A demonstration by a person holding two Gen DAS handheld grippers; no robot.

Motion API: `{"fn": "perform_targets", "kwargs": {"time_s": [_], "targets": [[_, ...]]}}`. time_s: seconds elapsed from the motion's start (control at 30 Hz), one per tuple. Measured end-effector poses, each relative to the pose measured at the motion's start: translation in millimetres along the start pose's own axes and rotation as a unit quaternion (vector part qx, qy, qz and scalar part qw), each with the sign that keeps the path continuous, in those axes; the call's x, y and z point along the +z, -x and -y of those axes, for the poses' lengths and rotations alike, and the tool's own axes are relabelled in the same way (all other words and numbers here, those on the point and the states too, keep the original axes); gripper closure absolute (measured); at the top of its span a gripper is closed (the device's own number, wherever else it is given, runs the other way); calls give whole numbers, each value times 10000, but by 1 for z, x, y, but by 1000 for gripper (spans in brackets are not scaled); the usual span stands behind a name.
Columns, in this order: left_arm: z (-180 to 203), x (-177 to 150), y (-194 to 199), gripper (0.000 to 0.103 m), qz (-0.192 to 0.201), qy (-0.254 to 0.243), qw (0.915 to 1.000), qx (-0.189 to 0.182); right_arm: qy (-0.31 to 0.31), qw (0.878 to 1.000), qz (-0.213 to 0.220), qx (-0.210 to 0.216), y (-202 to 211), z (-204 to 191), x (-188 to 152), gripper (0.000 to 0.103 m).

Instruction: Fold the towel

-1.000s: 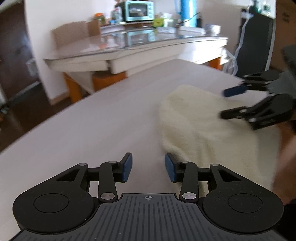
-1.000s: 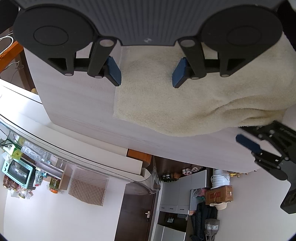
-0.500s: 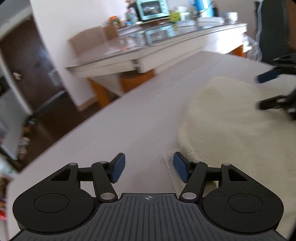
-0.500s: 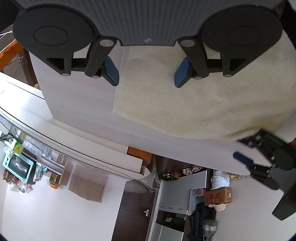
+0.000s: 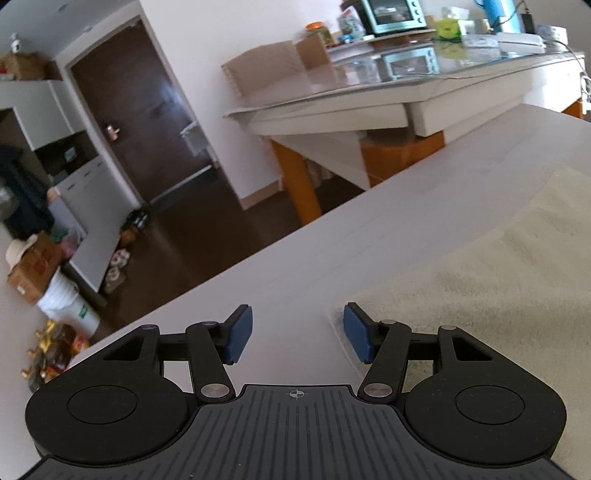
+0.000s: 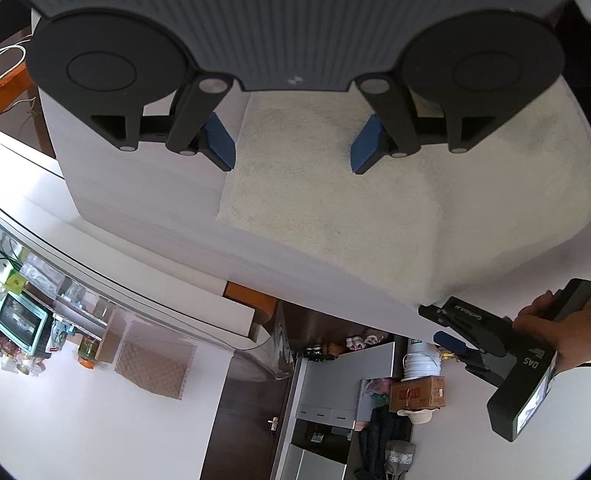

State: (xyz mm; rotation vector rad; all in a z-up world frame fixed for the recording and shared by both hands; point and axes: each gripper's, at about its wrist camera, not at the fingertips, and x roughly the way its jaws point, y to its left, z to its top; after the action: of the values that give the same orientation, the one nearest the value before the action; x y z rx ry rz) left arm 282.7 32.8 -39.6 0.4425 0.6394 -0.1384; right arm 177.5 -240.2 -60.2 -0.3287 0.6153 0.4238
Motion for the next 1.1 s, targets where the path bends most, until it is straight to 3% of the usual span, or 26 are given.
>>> {"fn": "perform_targets", "kwargs": {"time_s": [0.23,0.37,0.67,0.83,0.97,1.1], "targets": [[-10,-10,36,44,177,280,9991,-260,-118,9997,188,-61,-5,7,16,25],[5,-21,55,43,114,23,9985,-538,-49,9997,93,-202,-22,12,23,25],[11,-32,54,39,-41,-148,9995,-286,-71,9990,-48,-438,-46,30,25,21],[10,-30,64,40,26,-33,9997,-224,9,9994,105,-319,-31,33,24,29],[19,-27,86,40,211,116,9979,-596,219,9994,256,-33,15,23,4,37],[43,-24,112,41,419,132,9891,-1405,428,9979,406,253,61,12,-17,48]]}}
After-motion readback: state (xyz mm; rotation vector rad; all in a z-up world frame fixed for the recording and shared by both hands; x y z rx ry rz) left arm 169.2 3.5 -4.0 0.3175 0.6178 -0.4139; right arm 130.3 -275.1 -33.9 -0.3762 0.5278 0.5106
